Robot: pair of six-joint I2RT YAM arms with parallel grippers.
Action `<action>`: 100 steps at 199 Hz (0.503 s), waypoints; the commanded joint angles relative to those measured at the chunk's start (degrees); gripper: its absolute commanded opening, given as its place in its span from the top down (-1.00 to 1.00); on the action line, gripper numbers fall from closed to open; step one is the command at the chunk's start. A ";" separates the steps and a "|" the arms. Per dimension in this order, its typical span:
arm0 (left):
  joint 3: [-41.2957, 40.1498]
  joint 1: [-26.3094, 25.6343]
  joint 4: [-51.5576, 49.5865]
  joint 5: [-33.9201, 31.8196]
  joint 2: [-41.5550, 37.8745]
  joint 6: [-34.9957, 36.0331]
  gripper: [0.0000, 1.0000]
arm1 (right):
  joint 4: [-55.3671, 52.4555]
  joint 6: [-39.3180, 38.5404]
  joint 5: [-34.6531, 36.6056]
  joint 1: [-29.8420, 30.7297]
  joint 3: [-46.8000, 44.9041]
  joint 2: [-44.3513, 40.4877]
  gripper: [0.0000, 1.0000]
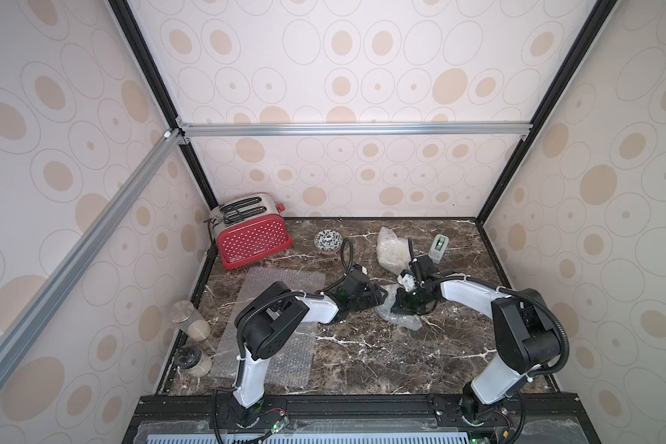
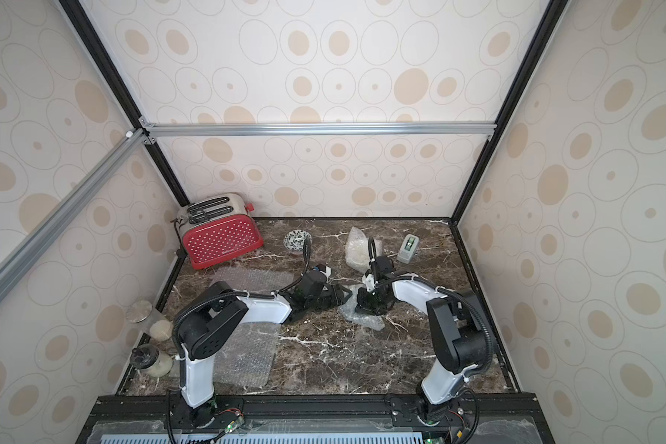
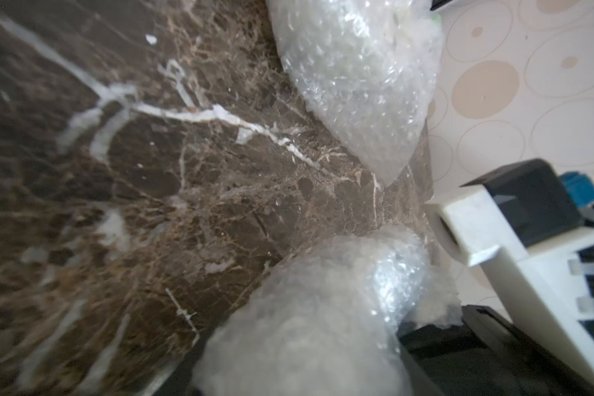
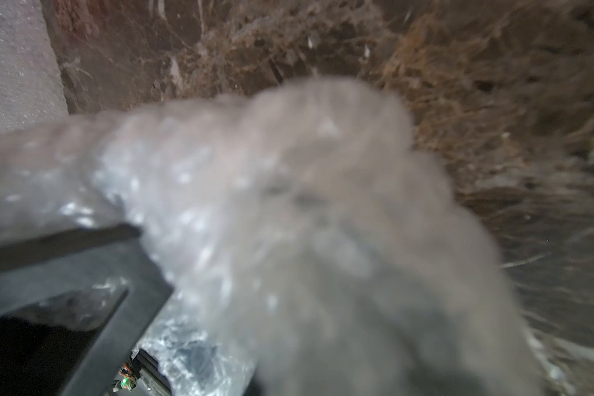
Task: Wrap bowls in bubble wrap
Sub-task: Wrap the bowl in bubble wrap.
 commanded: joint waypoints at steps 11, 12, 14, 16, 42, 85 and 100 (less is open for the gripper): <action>0.29 -0.34 2.29 3.02 2.29 -2.70 0.25 | -3.69 -0.17 2.87 0.02 -0.97 1.48 0.75; 0.21 -0.36 2.43 3.07 2.34 -2.77 0.26 | -3.66 -0.17 2.87 -0.01 -0.92 1.48 0.75; -0.03 -0.38 2.73 3.06 2.40 -2.89 0.28 | -3.59 -0.17 2.80 0.02 -0.85 1.55 0.75; -0.22 -0.38 3.05 3.04 2.44 -2.99 0.29 | -3.62 -0.17 2.74 -0.03 -0.81 1.57 0.76; -1.10 -0.52 3.39 3.12 2.66 -3.24 0.50 | -3.38 0.10 2.60 0.03 -0.39 2.10 0.75; -1.32 -0.42 -0.51 0.39 -0.27 -0.54 0.69 | -4.14 0.24 2.07 -0.15 0.30 0.51 0.73; -1.37 -0.43 -3.21 -1.37 -2.35 1.06 0.69 | -5.15 0.19 1.79 -0.49 0.90 -0.88 0.66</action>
